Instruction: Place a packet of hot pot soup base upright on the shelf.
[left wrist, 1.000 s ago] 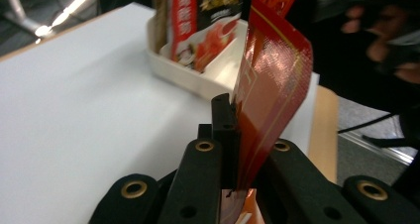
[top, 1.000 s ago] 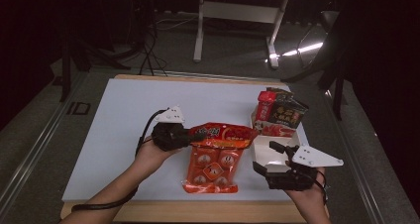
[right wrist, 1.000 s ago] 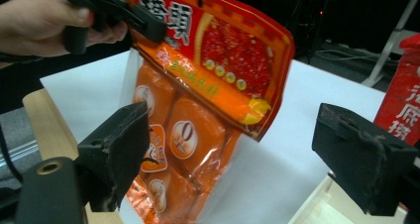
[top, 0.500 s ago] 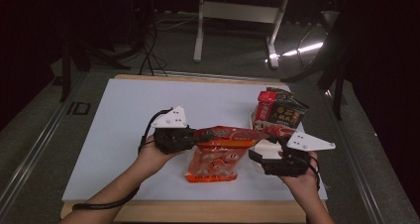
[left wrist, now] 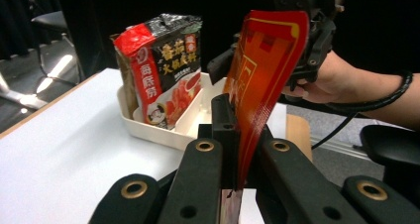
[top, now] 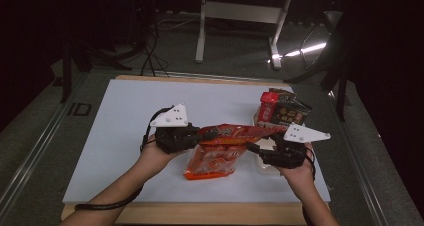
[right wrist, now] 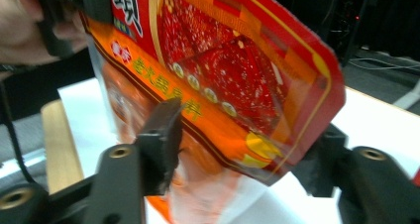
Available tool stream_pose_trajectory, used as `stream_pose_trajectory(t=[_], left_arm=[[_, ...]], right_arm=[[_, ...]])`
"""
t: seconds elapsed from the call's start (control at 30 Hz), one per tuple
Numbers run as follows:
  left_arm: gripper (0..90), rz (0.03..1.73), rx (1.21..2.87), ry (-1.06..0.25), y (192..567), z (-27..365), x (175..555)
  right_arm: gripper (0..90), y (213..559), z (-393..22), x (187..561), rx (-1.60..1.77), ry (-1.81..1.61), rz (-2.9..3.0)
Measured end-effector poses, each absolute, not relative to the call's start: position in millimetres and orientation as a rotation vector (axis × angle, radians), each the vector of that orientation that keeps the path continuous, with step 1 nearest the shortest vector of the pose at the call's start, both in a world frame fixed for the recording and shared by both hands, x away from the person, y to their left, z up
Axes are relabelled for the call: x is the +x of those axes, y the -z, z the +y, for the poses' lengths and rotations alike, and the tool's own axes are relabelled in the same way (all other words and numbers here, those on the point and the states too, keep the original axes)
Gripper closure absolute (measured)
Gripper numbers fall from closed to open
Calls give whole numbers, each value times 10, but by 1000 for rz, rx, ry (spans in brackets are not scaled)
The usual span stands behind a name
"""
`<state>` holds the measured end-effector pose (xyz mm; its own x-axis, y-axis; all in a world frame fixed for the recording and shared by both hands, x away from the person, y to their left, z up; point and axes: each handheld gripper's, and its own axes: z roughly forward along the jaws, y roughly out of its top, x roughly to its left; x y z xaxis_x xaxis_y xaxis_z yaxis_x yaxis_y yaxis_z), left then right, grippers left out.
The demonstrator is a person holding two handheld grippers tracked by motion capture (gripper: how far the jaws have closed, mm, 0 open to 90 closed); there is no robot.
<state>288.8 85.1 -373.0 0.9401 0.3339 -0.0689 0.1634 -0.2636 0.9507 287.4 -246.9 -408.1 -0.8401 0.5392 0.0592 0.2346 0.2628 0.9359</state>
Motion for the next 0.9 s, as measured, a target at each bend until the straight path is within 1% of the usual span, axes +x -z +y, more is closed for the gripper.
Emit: stream_pose_trajectory(t=[0.13, 0.27, 0.33, 0.37, 0.4, 0.43, 0.47, 0.53, 0.6, 0.63, 0.67, 0.73, 0.87, 0.9], left_arm=[[900, 381, 1838, -159, 3734, 865, 2900], [900, 384, 1832, -145, 3741, 876, 2910], [900, 382, 1829, -138, 3743, 879, 2909], [900, 382, 1830, -137, 3743, 877, 2906], [900, 375, 1834, -140, 3743, 873, 2902], [900, 375, 1834, -140, 3743, 873, 2902], [900, 377, 1838, -136, 3746, 862, 2898], [900, 377, 1846, -141, 3755, 855, 2905], [900, 380, 1844, -118, 3771, 854, 2913], [900, 380, 1844, -125, 3773, 853, 2910], [900, 380, 1844, -125, 3773, 853, 2910], [900, 384, 1832, -122, 3765, 885, 2916], [900, 388, 1805, -105, 3725, 940, 2921], [900, 381, 1792, -102, 3692, 975, 2912]], right_arm=[[576, 4123, -2470, 2882, 686, -1639, 2316], [603, 4168, -2421, 2866, 639, -1624, 2359], [649, 4206, -2386, 2858, 620, -1611, 2377], [653, 4216, -2384, 2862, 622, -1614, 2381], [676, 4227, -2386, 2872, 626, -1624, 2384], [676, 4227, -2386, 2872, 626, -1624, 2384], [730, 4234, -2385, 2876, 636, -1619, 2389], [730, 4257, -2356, 2883, 629, -1574, 2417], [748, 4271, -2315, 2868, 625, -1530, 2432], [794, 4280, -2298, 2865, 615, -1520, 2450], [794, 4280, -2298, 2865, 615, -1520, 2450], [882, 4257, -2273, 2850, 607, -1526, 2470], [894, 4183, -2267, 2824, 603, -1547, 2454], [897, 4106, -2270, 2804, 597, -1563, 2447]])
